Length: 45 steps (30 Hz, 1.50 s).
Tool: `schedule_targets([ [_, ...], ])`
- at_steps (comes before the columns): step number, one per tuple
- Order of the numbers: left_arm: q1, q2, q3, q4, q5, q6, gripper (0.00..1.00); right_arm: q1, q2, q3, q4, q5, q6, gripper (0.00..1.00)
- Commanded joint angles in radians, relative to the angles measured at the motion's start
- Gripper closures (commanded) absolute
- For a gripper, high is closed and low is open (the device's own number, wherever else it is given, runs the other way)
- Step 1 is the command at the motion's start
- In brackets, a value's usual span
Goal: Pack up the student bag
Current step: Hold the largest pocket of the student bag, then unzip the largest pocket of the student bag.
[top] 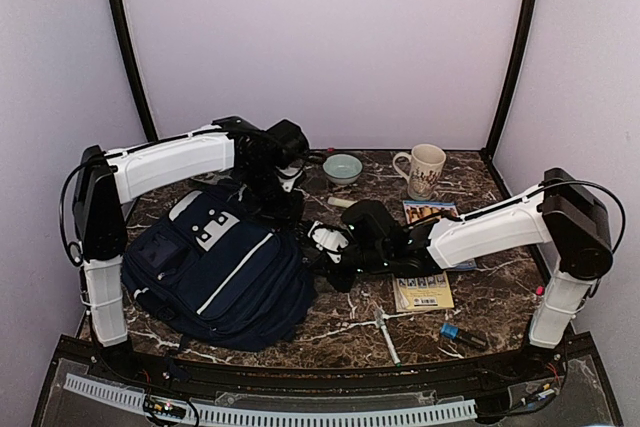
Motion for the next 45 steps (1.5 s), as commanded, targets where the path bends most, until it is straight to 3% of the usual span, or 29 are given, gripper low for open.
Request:
schedule_targets([
  [1,-0.008,0.014,0.002,-0.055,0.015,0.011,0.53,0.002,-0.046,-0.008,0.003,0.029,0.0,1.0],
  [8,-0.008,0.036,-0.045,0.016,0.125,0.024,0.75,0.002,-0.06,-0.019,-0.008,0.029,0.001,1.0],
  [15,-0.008,0.054,-0.029,0.039,0.1,-0.008,1.0,0.002,-0.08,-0.011,-0.037,0.032,-0.007,1.0],
  [24,0.024,0.082,0.082,-0.08,-0.064,-0.138,1.0,0.01,-0.096,0.019,-0.099,0.026,-0.047,1.0],
  [45,0.133,0.094,0.105,0.061,0.108,-0.223,1.0,0.106,-0.17,0.007,-0.163,0.052,0.028,1.0],
])
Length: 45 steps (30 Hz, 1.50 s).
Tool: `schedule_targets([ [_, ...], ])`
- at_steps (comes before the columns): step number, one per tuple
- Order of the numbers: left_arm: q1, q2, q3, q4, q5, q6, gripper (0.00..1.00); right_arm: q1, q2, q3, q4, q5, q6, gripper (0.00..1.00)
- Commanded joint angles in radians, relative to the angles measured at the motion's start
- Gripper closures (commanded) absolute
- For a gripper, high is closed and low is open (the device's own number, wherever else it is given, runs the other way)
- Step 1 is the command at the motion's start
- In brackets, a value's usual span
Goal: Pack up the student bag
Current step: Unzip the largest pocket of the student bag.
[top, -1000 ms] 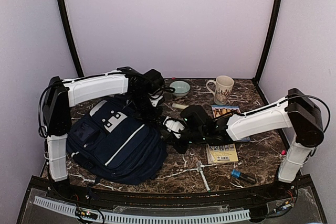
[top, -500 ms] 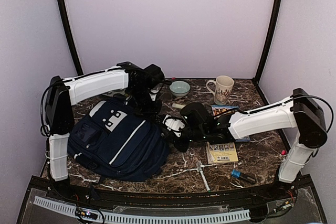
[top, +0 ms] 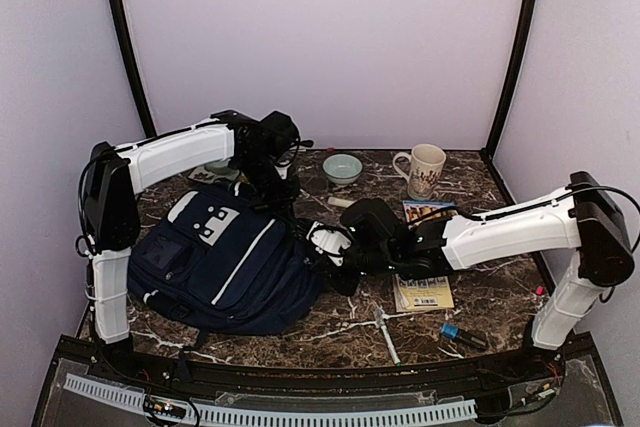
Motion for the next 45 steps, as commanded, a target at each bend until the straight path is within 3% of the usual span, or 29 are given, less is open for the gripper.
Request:
schedule_targets([
  [1,0.035,0.005,0.012,0.074,-0.029,-0.023,1.0,0.029,-0.076,-0.023,-0.013,-0.026,0.057,1.0],
  [11,0.031,-0.002,-0.026,0.123,-0.012,0.074,0.99,0.064,-0.112,0.057,-0.229,0.043,0.231,1.0],
  [16,0.03,-0.062,-0.111,0.179,-0.005,0.129,0.8,0.076,-0.123,0.087,-0.33,0.053,0.326,1.0],
  [20,0.03,-0.115,-0.207,0.251,0.034,0.138,0.55,0.083,-0.123,0.084,-0.352,0.081,0.354,1.0],
  [26,0.001,-0.203,-0.255,0.247,0.039,0.157,0.36,0.084,-0.132,0.058,-0.308,0.12,0.361,1.0],
  [31,-0.047,-0.232,-0.252,0.182,0.054,0.152,0.34,0.084,-0.152,0.042,-0.272,0.146,0.346,1.0],
  [37,-0.136,-0.239,-0.219,0.121,0.023,0.037,0.33,0.085,-0.185,-0.063,-0.146,0.114,0.363,1.0],
  [45,-0.225,-0.179,-0.286,0.226,0.044,-0.057,0.36,0.086,-0.198,-0.164,-0.046,0.139,0.358,1.0],
])
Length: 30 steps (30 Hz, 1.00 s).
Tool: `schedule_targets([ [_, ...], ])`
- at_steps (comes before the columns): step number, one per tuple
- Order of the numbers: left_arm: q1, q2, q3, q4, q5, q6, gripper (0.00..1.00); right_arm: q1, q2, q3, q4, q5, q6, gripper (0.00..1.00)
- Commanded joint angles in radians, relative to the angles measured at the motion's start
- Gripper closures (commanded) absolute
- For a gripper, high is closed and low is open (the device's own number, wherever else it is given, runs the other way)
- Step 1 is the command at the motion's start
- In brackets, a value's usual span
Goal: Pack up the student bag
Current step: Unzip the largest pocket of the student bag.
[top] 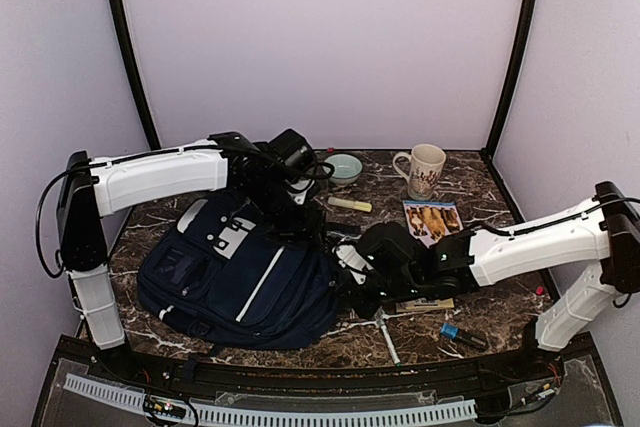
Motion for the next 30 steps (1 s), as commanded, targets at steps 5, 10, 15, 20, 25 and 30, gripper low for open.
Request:
schedule_targets([
  [5,-0.067,0.094,-0.004,0.105,0.043,-0.078,0.41,0.005,-0.053,-0.075,0.11,0.038,-0.006,1.0],
  [10,-0.067,0.142,-0.014,0.112,-0.018,-0.059,0.45,0.006,-0.073,-0.099,0.155,0.055,-0.033,1.0],
  [15,-0.067,0.166,-0.018,0.155,0.014,-0.082,0.88,0.007,-0.06,-0.088,0.162,0.053,-0.045,1.0],
  [20,-0.067,0.149,0.008,0.18,-0.022,-0.157,1.0,0.034,-0.064,-0.097,0.174,0.039,-0.033,1.0],
  [25,-0.067,0.152,0.035,0.158,-0.042,-0.243,1.0,0.098,-0.048,-0.093,0.149,0.058,-0.035,1.0],
  [30,-0.067,0.15,0.054,0.135,-0.051,-0.257,1.0,0.198,-0.044,-0.091,0.158,0.056,-0.029,1.0],
])
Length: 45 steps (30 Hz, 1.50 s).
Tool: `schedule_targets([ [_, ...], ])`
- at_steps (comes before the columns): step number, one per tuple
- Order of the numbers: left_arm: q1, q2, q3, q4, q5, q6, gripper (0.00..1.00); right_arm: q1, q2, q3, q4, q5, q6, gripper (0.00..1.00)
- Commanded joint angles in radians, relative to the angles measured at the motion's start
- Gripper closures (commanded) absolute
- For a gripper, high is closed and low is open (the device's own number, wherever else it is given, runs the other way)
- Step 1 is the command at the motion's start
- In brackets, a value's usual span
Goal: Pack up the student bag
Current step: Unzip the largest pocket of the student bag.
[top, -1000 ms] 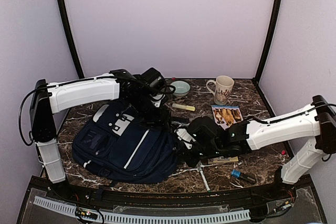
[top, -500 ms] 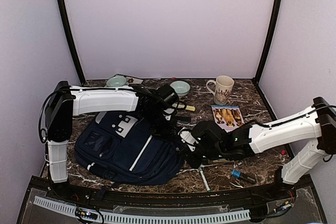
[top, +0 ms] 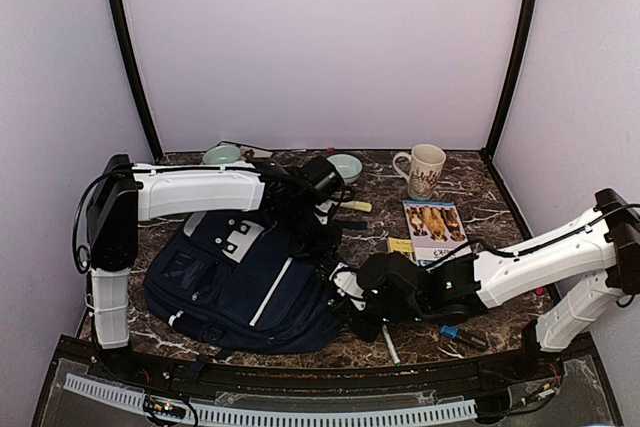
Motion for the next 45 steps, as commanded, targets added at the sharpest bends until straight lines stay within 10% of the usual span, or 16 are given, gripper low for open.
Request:
schedule_targets([
  [1,0.001,-0.012,0.041,-0.01,-0.055,-0.032,1.0,0.102,-0.014,0.005,0.067,-0.018,0.005,1.0],
  [45,0.044,-0.141,0.15,-0.043,-0.111,-0.201,1.0,0.251,0.059,0.072,0.111,0.019,0.069,1.0],
])
